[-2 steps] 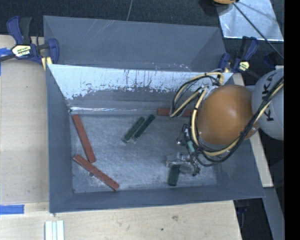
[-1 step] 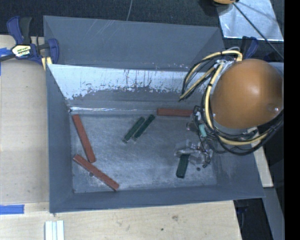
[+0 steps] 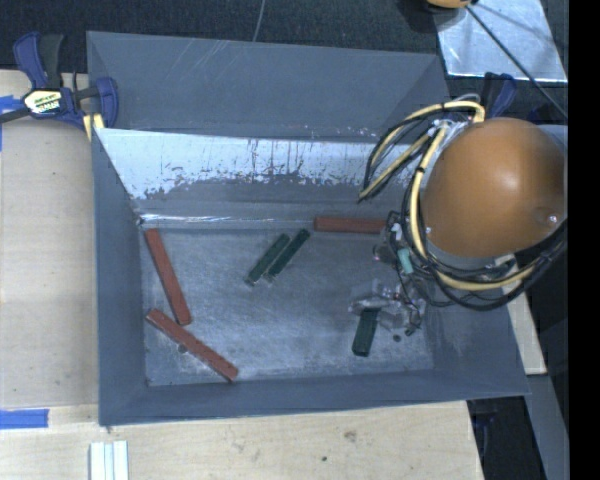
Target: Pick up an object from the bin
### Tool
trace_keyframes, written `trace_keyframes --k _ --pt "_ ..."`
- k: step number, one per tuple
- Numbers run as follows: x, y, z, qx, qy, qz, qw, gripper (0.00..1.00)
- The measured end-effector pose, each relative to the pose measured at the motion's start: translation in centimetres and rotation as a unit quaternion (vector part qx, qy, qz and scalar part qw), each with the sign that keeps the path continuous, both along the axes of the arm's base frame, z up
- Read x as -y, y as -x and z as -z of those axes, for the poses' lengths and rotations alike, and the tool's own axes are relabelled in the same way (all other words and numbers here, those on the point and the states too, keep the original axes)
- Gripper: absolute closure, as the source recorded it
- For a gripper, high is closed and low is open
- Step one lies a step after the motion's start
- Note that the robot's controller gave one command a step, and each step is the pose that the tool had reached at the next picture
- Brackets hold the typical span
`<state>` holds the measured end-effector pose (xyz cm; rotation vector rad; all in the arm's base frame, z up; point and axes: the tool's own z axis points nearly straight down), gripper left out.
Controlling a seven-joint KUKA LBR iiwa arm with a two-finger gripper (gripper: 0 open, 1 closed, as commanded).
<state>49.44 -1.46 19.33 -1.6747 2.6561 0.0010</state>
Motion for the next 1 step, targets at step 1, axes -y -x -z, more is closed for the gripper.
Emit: trace_keyframes --k 1 --pt "0.4 -0.89 -13.38 0.0039 0.001 -0.164 0.9865 1.0"
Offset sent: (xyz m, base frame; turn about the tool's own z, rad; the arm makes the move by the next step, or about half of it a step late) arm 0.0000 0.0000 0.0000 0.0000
